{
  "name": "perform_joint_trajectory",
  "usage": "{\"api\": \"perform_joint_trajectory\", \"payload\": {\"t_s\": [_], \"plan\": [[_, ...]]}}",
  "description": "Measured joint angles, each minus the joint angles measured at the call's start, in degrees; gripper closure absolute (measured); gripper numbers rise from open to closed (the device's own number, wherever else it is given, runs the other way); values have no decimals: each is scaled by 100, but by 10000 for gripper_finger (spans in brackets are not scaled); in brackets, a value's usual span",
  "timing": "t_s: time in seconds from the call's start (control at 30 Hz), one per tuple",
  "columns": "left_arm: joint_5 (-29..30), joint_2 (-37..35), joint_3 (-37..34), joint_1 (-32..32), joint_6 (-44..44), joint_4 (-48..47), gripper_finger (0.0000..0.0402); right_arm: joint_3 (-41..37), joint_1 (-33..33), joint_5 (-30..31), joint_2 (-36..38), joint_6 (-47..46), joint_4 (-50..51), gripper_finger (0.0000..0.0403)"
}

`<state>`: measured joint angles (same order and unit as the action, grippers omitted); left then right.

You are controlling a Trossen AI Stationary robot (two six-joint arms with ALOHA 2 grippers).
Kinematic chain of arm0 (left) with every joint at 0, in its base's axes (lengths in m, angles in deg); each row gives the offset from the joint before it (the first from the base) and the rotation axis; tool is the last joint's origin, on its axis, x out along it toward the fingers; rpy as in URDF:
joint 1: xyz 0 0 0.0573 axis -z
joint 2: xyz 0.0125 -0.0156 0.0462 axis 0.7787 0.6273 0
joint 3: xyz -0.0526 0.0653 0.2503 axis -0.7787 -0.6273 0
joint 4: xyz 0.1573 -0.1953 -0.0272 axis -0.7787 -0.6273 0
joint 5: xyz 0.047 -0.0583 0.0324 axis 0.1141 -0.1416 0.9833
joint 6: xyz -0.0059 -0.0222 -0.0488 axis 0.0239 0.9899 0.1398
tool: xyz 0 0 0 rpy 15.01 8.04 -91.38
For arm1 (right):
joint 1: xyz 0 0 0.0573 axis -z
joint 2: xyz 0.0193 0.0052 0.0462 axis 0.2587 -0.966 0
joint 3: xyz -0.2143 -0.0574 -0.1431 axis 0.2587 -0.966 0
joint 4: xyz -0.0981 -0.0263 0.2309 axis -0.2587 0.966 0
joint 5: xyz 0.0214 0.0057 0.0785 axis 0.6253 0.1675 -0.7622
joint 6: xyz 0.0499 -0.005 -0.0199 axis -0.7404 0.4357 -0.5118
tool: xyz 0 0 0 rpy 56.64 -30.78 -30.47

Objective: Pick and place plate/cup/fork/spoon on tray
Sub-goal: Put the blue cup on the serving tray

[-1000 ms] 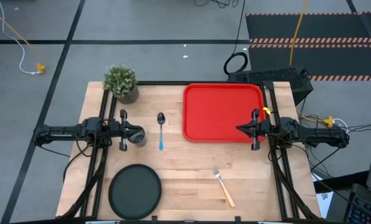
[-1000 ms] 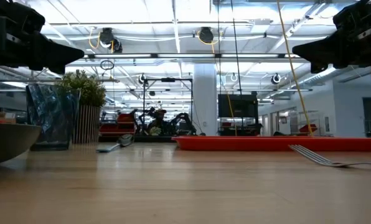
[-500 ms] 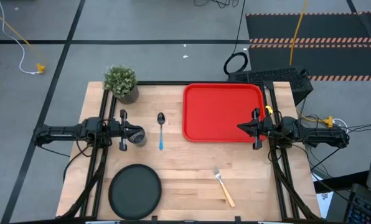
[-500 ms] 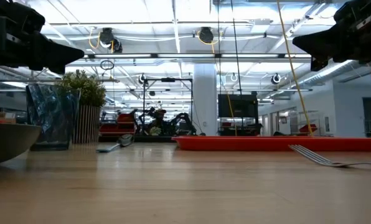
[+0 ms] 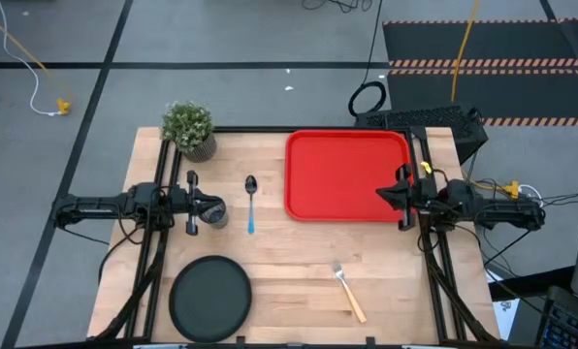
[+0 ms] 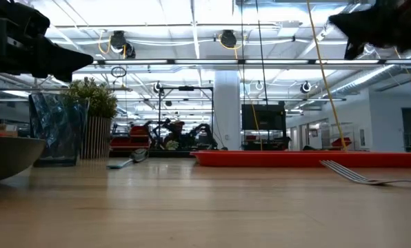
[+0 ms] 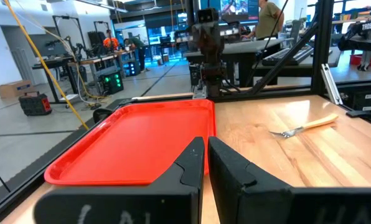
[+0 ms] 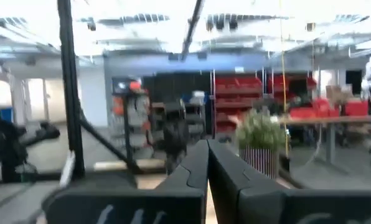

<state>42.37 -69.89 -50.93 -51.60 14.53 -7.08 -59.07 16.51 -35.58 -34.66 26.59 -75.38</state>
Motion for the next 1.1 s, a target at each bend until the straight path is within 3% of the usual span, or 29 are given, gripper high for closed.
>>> {"api": "perform_joint_trajectory", "payload": {"t_s": [0.23,0.7,0.87,1.1], "plan": [[7,1,-1,1,-1,60,376,1690,0,-91,-707,-23,1329,403],[44,1,1,0,-2,247,376,5193,0,-63,-3544,-568,4186,403],[46,1,1,0,84,413,376,5823,0,-53,-4426,-740,4865,403],[47,1,7,1,702,703,376,5642,0,251,-5159,-958,5027,403]]}}
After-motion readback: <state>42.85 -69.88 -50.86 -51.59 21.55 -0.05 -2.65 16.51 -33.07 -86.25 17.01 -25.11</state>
